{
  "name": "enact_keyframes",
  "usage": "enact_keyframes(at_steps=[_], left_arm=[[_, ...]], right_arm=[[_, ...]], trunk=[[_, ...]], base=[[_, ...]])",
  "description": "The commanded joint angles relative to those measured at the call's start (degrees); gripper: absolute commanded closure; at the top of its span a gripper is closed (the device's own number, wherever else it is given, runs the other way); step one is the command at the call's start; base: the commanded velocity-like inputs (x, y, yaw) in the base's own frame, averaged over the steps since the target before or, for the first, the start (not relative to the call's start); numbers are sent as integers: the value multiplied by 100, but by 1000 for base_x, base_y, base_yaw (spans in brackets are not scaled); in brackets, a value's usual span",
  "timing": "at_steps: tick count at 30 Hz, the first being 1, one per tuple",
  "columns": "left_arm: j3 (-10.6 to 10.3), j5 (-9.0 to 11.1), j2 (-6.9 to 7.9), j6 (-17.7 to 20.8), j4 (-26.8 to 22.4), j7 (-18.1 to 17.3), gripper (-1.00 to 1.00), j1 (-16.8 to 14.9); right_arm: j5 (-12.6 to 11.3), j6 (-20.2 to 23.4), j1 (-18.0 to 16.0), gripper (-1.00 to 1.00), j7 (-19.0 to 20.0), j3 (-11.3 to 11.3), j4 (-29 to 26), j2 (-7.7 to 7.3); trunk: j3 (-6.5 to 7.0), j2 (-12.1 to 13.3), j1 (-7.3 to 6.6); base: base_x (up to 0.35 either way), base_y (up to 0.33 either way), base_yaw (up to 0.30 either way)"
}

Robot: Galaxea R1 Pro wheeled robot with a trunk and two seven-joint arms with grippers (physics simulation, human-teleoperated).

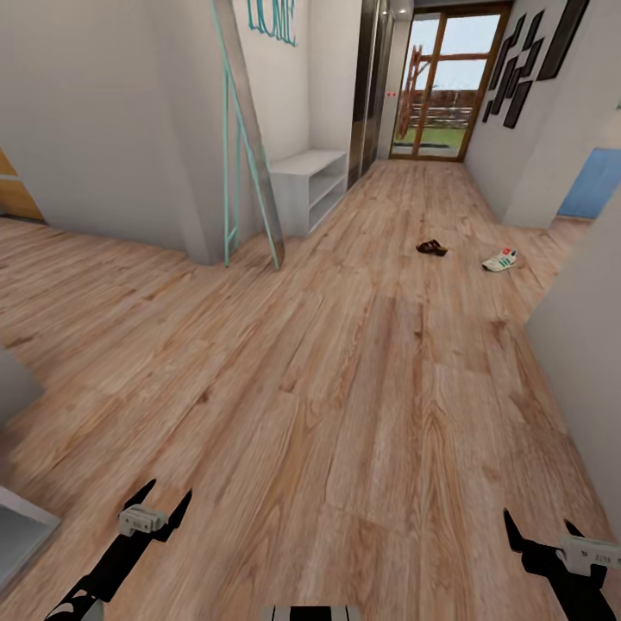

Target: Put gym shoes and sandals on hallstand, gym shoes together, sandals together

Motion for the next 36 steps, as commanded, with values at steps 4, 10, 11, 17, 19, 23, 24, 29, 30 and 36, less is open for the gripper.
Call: enact_keyframes(at_steps=[4, 10, 11, 17, 19, 23, 24, 29, 30, 36], left_arm=[[0, 0, -6, 0, 0, 3, -100, 0], [-1, 0, -10, 0, 0, 4, -100, 0], [-1, 0, -11, 0, 0, 4, -100, 0], [-1, 0, -28, 0, 0, 7, -100, 0], [-1, 0, -34, 0, 0, 10, -100, 0], [-1, 0, -43, 0, 0, 16, -100, 0], [-1, 0, -46, 0, 0, 18, -100, 0], [-1, 0, -53, 0, 0, 25, -100, 0], [-1, 0, -54, 0, 0, 26, -100, 0], [-1, 0, -57, 0, 0, 29, -100, 0]], right_arm=[[1, 0, 0, -100, 0, 3, 0, 1], [2, 0, 0, -100, 0, 5, 0, 1], [2, 0, 0, -100, 0, 5, 0, 2], [2, 0, 0, -100, 0, 6, 0, 2], [3, 0, 0, -100, 0, 6, 0, 2], [3, 0, 0, -100, 2, 6, 0, 2], [3, 0, 0, -100, 1, 6, 0, 2], [3, 0, 0, -100, 2, 6, 0, 2], [3, 0, 0, -100, 4, 6, 0, 2], [3, 0, 0, -100, 6, 6, 0, 2]], trunk=[[0, 0, 0], [0, 0, 0], [0, 0, 0], [0, 0, 0], [0, 0, 0], [0, 0, 0], [0, 0, 0], [0, 0, 0], [0, 0, 0], [0, 0, 0]], base=[[311, 0, -1], [317, -2, -1], [320, -16, 0], [319, -57, 0], [313, -98, 0], [301, -132, 0], [291, -152, 0], [283, -167, 0], [273, -186, 0], [268, -195, 0]])
